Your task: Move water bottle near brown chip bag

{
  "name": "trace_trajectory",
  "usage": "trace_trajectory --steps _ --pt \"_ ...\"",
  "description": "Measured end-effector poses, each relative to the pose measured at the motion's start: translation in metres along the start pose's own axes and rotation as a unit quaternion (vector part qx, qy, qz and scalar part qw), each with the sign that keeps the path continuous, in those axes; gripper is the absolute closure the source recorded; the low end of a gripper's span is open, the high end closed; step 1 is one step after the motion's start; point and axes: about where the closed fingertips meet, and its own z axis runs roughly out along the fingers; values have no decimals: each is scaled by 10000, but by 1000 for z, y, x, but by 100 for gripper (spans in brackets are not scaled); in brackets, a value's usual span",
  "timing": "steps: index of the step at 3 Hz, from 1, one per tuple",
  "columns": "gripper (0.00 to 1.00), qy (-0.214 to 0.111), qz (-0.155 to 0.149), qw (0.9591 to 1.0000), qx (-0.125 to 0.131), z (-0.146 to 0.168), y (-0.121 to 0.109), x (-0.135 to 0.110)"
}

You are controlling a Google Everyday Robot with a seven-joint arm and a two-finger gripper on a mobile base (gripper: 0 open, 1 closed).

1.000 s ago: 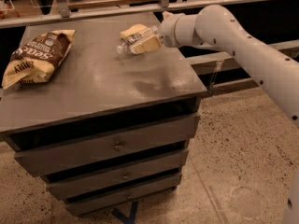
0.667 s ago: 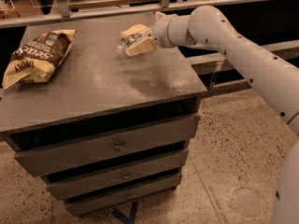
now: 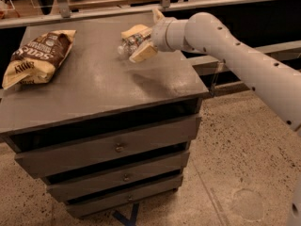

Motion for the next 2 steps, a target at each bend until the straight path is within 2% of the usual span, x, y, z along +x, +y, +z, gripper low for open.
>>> trace_trajectory --steps 1,2 --pt "0 -124 -243 9989 376 -4 0 -2" --pt "0 -223 -464 9973 533 -3 1 -7"
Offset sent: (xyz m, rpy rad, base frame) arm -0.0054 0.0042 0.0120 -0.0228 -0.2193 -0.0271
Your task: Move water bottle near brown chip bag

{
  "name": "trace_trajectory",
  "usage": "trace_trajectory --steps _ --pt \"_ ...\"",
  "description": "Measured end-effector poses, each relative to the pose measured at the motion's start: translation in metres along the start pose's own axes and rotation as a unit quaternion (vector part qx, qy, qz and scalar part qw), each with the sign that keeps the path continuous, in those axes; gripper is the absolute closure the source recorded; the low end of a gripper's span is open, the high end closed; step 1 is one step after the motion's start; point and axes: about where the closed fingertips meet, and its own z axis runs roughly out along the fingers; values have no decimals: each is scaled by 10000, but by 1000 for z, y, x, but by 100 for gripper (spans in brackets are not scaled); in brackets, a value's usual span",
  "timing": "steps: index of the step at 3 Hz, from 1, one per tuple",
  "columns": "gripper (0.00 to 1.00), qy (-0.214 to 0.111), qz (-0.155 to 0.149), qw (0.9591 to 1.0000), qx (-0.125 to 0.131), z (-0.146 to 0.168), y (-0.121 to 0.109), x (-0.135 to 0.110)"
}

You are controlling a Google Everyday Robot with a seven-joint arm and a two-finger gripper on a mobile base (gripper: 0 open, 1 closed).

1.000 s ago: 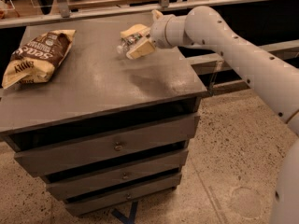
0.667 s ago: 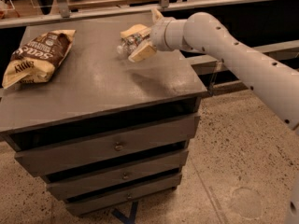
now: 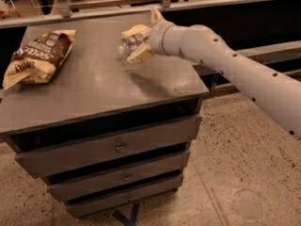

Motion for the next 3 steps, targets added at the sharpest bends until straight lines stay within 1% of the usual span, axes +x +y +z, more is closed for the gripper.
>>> trace_trajectory --steps 1,2,3 --pt "0 -13 -17 10000 12 0 0 -1" --pt "0 -28 -57 9999 148 3 0 -1" --pt "0 -92 -199 9988 428 13 2 -1"
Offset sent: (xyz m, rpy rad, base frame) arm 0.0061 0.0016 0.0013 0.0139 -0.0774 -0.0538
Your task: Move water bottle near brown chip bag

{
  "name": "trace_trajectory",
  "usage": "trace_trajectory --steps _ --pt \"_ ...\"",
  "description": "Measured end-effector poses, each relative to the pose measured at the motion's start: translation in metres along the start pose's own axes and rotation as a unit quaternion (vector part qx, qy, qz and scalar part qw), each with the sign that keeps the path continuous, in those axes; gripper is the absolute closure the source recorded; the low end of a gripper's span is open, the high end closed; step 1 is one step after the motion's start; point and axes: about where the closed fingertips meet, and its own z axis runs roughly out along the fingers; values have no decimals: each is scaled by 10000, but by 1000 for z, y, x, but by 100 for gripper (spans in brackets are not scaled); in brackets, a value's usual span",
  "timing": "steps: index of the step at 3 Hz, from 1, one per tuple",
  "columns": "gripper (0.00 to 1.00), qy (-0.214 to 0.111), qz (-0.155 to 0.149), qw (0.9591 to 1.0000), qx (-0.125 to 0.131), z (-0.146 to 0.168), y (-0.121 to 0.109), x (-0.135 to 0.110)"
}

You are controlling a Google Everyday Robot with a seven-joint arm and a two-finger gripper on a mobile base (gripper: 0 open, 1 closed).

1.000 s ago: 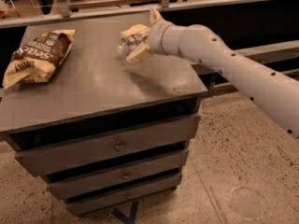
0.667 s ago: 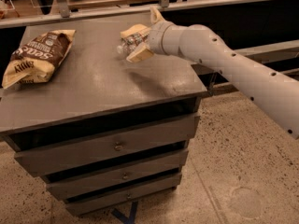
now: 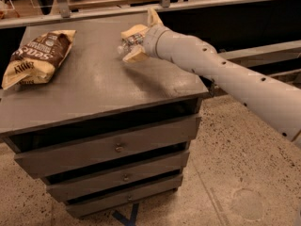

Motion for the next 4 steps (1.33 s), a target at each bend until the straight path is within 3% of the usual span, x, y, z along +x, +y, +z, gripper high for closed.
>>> trace_trajectory --steps 2,4 --pt "0 -110 -666 9961 563 15 -3 -1" --pt "0 -419 -1389 9877 581 27 12 -10"
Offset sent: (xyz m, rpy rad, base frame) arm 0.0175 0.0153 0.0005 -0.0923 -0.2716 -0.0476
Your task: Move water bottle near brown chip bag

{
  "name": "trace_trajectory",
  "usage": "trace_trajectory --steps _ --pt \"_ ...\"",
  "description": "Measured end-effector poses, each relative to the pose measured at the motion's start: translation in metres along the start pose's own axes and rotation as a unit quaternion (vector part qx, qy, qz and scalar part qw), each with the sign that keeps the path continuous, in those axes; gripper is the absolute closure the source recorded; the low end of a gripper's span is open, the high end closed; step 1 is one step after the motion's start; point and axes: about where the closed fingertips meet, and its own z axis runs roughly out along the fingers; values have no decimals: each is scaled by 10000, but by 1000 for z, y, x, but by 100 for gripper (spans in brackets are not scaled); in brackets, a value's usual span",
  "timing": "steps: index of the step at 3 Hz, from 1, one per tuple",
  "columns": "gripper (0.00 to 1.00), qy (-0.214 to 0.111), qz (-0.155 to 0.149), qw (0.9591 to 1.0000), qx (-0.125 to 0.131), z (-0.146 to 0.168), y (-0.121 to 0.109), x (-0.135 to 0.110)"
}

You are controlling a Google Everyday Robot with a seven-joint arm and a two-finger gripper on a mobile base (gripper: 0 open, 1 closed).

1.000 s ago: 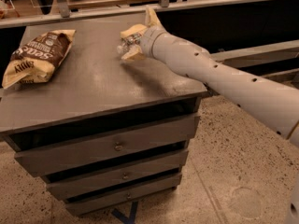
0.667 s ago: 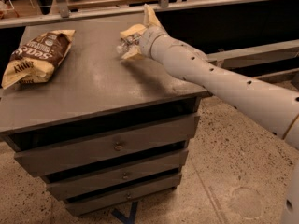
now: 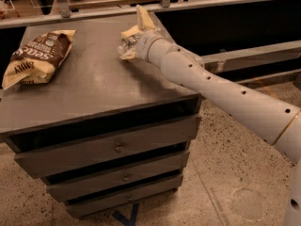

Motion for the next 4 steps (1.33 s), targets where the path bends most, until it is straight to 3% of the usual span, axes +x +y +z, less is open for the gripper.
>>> trace_trajectory --steps 2,3,4 --pt "0 -349 -606 9973 -206 6 17 -19" --pt "15 -349 -606 9973 -206 6 17 -19" --pt "39 -427 -576 9971 -236 6 21 -18"
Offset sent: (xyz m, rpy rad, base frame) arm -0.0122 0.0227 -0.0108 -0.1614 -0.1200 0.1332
